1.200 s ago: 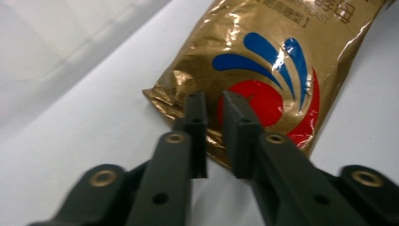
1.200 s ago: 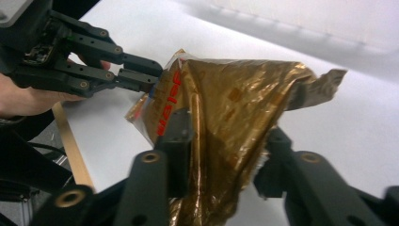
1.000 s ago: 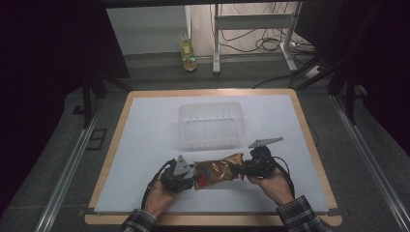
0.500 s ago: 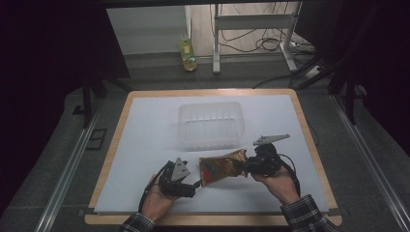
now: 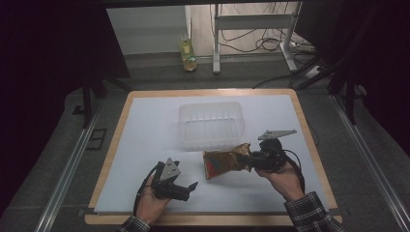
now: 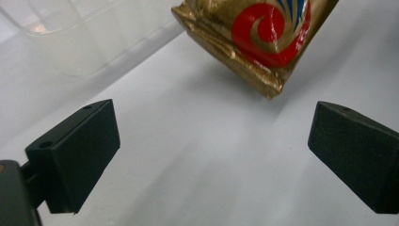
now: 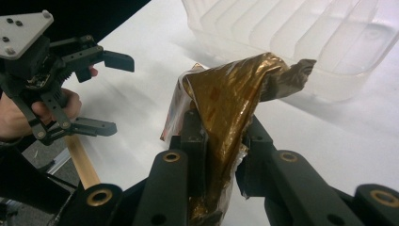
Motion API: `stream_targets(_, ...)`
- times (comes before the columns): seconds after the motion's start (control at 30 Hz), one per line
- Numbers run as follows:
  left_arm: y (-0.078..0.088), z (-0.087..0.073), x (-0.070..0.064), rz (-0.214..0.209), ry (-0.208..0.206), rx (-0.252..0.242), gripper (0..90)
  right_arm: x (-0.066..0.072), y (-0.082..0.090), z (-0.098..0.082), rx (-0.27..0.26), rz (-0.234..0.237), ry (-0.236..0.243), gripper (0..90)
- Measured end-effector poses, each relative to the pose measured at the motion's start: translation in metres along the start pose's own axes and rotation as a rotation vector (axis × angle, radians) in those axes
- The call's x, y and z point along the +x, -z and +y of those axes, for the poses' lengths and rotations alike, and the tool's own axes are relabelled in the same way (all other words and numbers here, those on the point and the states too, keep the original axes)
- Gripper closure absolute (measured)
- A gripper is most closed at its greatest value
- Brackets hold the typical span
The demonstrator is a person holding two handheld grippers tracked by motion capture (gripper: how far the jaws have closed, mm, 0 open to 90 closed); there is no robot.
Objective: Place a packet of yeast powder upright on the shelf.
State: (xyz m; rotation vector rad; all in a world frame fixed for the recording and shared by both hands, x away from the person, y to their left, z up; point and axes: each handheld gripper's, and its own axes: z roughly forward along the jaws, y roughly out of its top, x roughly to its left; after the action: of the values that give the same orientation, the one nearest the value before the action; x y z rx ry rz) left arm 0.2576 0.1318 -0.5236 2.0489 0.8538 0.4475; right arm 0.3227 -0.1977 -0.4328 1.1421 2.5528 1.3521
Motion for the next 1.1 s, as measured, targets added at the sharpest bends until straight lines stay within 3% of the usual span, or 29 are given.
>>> stream_targets(0.7,0.002,-0.004,-0.004,0.030,-0.041,0.006,0.0,-0.008,0.023,0.027,-0.047,-0.035,-0.031,75.9)
stream_targets(1.1,0.003,-0.004,-0.004,0.036,-0.042,0.005,0.0,-0.013,0.024,0.048,-0.073,-0.061,-0.048,76.0)
